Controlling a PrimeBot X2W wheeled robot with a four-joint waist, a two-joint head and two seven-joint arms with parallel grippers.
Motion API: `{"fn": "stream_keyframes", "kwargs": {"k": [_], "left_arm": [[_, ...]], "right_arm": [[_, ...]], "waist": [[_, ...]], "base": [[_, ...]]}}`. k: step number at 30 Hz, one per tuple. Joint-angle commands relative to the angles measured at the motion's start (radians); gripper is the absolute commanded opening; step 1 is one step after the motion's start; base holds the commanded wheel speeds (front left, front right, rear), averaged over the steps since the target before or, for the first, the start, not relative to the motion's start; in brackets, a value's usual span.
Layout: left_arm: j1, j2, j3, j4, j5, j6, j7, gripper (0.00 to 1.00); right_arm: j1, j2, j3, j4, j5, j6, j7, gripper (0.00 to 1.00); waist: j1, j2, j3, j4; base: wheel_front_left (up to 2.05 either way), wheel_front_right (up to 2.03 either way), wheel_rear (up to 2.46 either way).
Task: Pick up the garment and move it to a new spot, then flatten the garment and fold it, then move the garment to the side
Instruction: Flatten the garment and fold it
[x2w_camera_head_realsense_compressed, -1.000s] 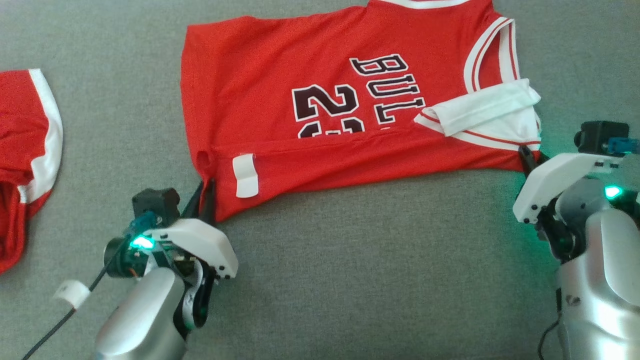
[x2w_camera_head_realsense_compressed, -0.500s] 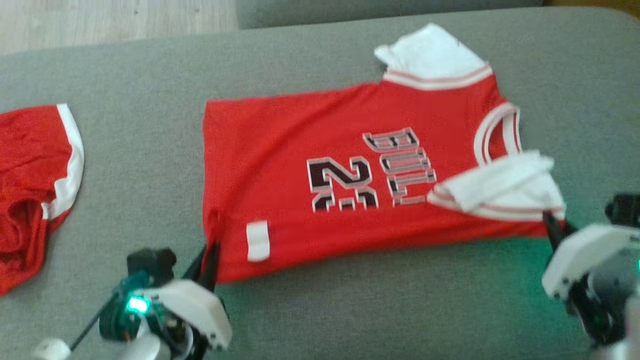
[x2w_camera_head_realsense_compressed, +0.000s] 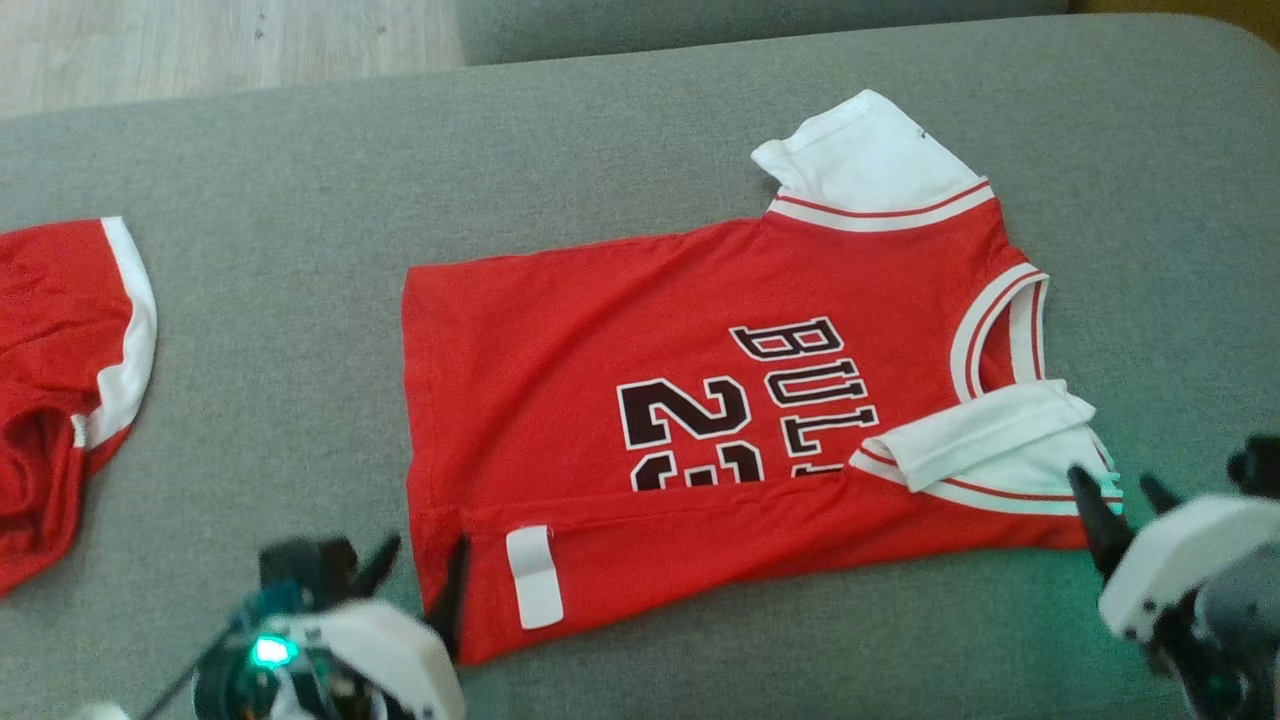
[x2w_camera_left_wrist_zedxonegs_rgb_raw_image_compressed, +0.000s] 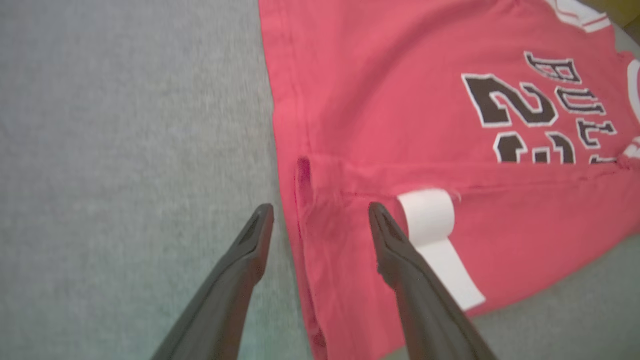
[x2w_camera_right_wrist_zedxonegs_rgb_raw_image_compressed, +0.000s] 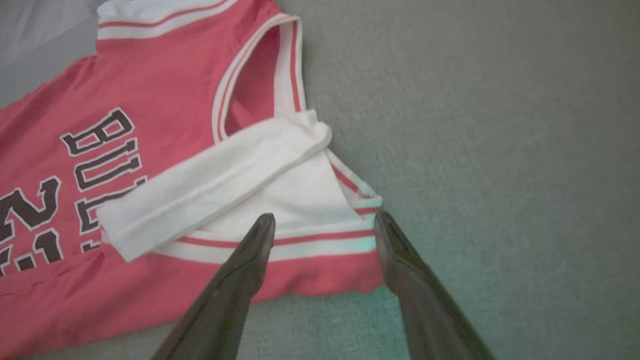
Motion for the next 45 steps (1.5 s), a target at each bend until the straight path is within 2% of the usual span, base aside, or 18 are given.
{"fn": "stream_keyframes", "kwargs": {"k": [1, 4, 8, 15, 18, 21, 29, 30, 31, 38, 45], "left_arm": [[-0.082, 0.024, 0.047, -0.028, 0.01, -0.004, -0.017, 1.0], [-0.171, 0.033, 0.062, -0.021, 0.01, -0.031, 0.001, 1.0], [-0.33, 0.059, 0.08, 0.036, -0.007, -0.096, 0.066, 1.0], [-0.614, 0.131, 0.085, 0.22, -0.038, -0.253, 0.221, 1.0], [-0.681, 0.144, 0.074, 0.287, -0.054, -0.302, 0.277, 1.0], [-0.716, 0.149, 0.064, 0.349, -0.055, -0.316, 0.315, 1.0], [-0.749, 0.156, 0.028, 0.449, -0.014, -0.292, 0.359, 1.0], [-0.751, 0.155, 0.025, 0.455, -0.01, -0.29, 0.362, 0.55], [-0.752, 0.153, 0.021, 0.459, -0.011, -0.291, 0.367, 0.0], [-0.76, 0.136, 0.012, 0.438, -0.026, -0.286, 0.399, 0.0], [-0.778, 0.1, 0.012, 0.345, -0.007, -0.288, 0.315, 0.0]], "right_arm": [[-0.07, -0.01, 0.025, -0.063, -0.014, 0.007, 0.01, 1.0], [-0.154, -0.032, 0.058, -0.108, -0.037, 0.007, 0.049, 1.0], [-0.307, -0.091, 0.136, -0.109, -0.036, 0.007, 0.1, 1.0], [-0.573, -0.148, 0.291, 0.042, 0.006, 0.007, 0.122, 1.0], [-0.653, -0.153, 0.359, 0.119, 0.026, 0.007, 0.102, 1.0], [-0.711, -0.141, 0.403, 0.177, 0.044, 0.007, 0.073, 1.0], [-0.779, -0.138, 0.448, 0.265, 0.07, 0.007, 0.008, 1.0], [-0.782, -0.14, 0.447, 0.274, 0.074, 0.007, 0.004, 1.0], [-0.786, -0.143, 0.446, 0.283, 0.078, 0.007, 0.002, 1.0], [-0.817, -0.159, 0.423, 0.321, 0.084, 0.007, -0.001, 1.0], [-0.916, -0.169, 0.368, 0.441, 0.081, 0.007, -0.017, 1.0]], "waist": [[0.0001, -0.0001, 0.004, 0.0], [0.0001, -0.0001, 0.021, -0.006], [0.0001, -0.0001, 0.055, -0.018], [0.0001, -0.0001, 0.129, -0.059], [0.0001, -0.0001, 0.157, -0.078], [0.0001, -0.0001, 0.182, -0.097], [0.0001, -0.0001, 0.212, -0.116], [0.0001, -0.0001, 0.213, -0.117], [0.0001, -0.0001, 0.215, -0.116], [0.0001, -0.0001, 0.229, -0.094], [0.0001, -0.0001, 0.263, -0.033]], "base": [[0.0, 0.0, 0.0], [0.0, 0.0, 0.0], [0.0, 0.0, 0.0], [0.0, 0.0, 0.0], [0.0, 0.0, 0.0], [0.0, 0.0, 0.0], [0.0, 0.0, 0.0], [0.0, 0.0, 0.0], [0.0, 0.0, 0.0], [0.0, 0.0, 0.0], [0.0, 0.0, 0.0]]}}
